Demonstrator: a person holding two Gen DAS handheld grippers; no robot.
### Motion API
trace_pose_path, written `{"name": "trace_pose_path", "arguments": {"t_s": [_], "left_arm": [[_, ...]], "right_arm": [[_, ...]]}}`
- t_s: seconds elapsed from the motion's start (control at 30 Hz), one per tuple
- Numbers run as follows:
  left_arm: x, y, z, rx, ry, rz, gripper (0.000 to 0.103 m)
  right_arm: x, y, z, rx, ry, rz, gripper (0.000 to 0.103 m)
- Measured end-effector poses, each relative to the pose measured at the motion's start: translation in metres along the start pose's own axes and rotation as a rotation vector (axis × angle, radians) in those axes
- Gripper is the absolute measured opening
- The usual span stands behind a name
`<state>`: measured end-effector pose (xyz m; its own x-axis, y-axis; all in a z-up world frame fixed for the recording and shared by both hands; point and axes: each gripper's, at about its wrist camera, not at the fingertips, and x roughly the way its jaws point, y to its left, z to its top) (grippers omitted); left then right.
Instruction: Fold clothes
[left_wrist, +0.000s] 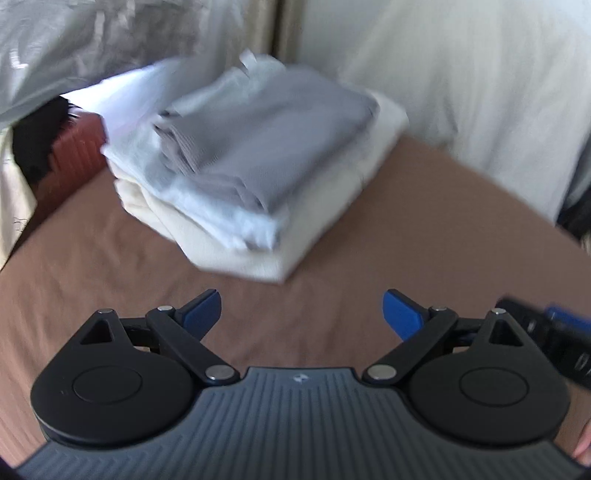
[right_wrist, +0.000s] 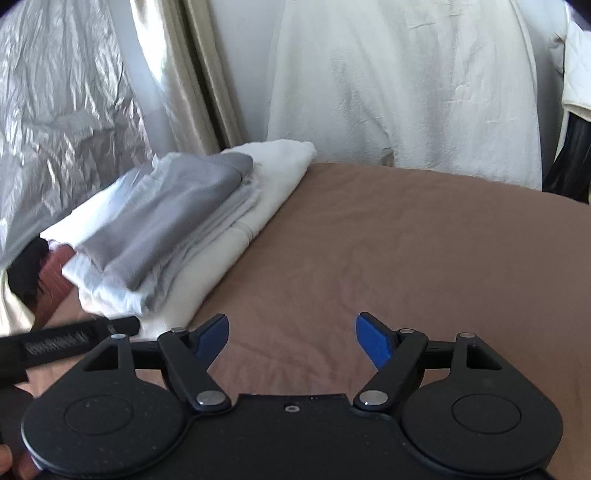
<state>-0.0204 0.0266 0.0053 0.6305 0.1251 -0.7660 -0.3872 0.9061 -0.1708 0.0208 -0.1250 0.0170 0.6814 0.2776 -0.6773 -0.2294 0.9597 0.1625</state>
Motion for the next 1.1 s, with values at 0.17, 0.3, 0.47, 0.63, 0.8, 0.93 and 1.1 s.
{"name": "trace_pose_path", "arguments": {"t_s": [0.17, 0.3, 0.47, 0.63, 0.8, 0.93, 1.1], "left_arm": [[-0.002, -0.003, -0.003, 0.024, -0.005, 0.008, 0.096], [-0.005, -0.005, -0.004, 0.03, -0.023, 0.026, 0.096], [-0.009, -0.008, -0.005, 0.038, -0.046, 0.049, 0.096], [-0.01, -0.015, -0.009, 0.047, -0.072, 0.075, 0.096], [-0.012, -0.023, -0.012, 0.057, -0.098, 0.102, 0.096], [-0.014, -0.025, -0.013, 0.061, -0.119, 0.129, 0.101], [-0.012, -0.025, -0.013, 0.062, -0.113, 0.148, 0.101]], "right_arm": [[-0.011, -0.004, -0.005, 0.001, 0.015, -0.012, 0.084], [-0.015, -0.015, -0.005, 0.078, 0.048, 0.007, 0.085], [-0.021, -0.027, -0.014, 0.13, 0.037, -0.012, 0.086], [-0.022, -0.041, -0.025, 0.151, 0.016, -0.045, 0.086], [-0.023, -0.054, -0.028, 0.208, 0.026, -0.077, 0.086], [-0.031, -0.052, -0.025, 0.208, 0.002, -0.062, 0.087], [-0.036, -0.049, -0.024, 0.198, -0.015, -0.067, 0.087]]}}
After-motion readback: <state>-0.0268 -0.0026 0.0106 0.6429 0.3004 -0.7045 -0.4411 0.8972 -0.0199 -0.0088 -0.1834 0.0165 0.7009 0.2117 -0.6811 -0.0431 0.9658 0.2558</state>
